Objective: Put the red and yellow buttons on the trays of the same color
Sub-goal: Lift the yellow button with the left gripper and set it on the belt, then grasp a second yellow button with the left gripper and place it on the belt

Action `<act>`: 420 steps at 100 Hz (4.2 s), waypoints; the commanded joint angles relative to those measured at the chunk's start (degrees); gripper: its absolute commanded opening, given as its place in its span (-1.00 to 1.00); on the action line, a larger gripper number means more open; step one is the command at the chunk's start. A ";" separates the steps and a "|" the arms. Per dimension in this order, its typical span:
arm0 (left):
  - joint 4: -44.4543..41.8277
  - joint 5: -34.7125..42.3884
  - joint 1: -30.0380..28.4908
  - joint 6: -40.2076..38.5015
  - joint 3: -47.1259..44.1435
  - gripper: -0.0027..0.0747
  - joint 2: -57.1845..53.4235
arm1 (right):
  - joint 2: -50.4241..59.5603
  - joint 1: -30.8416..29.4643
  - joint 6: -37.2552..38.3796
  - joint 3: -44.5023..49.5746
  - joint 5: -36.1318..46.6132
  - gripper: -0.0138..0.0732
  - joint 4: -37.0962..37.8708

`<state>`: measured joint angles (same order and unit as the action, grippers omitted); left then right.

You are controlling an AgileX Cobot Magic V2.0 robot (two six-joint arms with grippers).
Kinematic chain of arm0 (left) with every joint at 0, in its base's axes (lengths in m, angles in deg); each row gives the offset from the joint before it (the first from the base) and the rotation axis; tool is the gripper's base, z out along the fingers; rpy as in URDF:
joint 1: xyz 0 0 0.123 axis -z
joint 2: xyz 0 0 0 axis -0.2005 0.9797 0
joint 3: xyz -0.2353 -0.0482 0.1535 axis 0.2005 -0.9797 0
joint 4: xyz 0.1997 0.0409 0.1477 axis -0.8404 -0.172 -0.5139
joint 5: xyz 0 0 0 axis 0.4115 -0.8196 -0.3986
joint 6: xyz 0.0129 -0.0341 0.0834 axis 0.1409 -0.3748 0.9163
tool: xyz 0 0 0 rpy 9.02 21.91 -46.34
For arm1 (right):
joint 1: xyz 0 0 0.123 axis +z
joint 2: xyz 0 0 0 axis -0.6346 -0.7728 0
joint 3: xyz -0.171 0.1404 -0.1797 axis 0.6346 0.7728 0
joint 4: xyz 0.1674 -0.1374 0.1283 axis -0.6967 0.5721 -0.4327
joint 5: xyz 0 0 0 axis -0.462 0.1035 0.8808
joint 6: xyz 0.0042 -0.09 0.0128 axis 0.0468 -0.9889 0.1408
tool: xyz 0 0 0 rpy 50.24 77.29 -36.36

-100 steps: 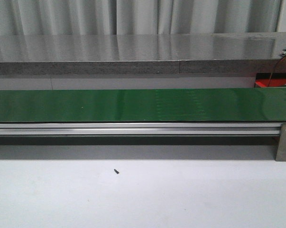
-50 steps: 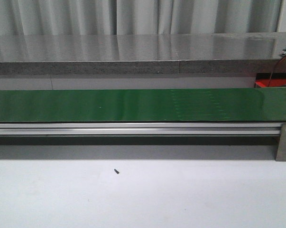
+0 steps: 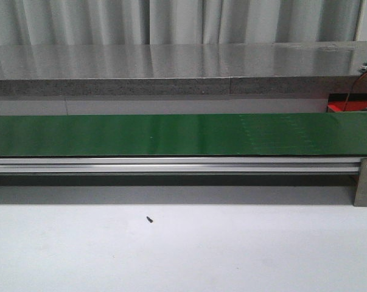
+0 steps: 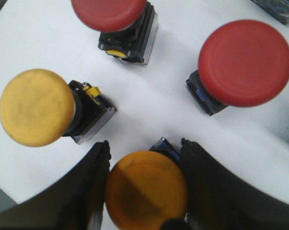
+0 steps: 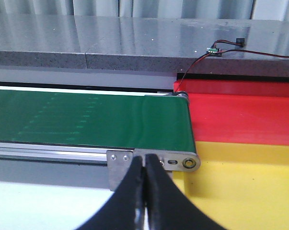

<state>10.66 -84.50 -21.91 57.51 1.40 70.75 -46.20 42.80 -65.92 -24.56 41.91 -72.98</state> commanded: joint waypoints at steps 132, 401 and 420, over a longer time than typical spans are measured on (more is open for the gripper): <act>5.41 -9.47 22.14 4.38 20.04 -0.75 -7.90 | 0.72 0.20 -0.15 -1.06 4.76 -0.84 0.67; 3.88 -7.29 -9.04 3.68 13.72 0.48 -4.69 | 0.72 0.20 -0.15 -1.06 4.76 -0.84 0.67; 3.99 -6.28 -6.84 3.68 13.72 0.48 1.14 | 0.72 0.20 -0.15 -1.06 4.76 -0.84 0.67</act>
<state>14.40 -93.86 -30.07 61.84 13.82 71.91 -46.20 42.80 -65.92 -24.56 41.91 -72.98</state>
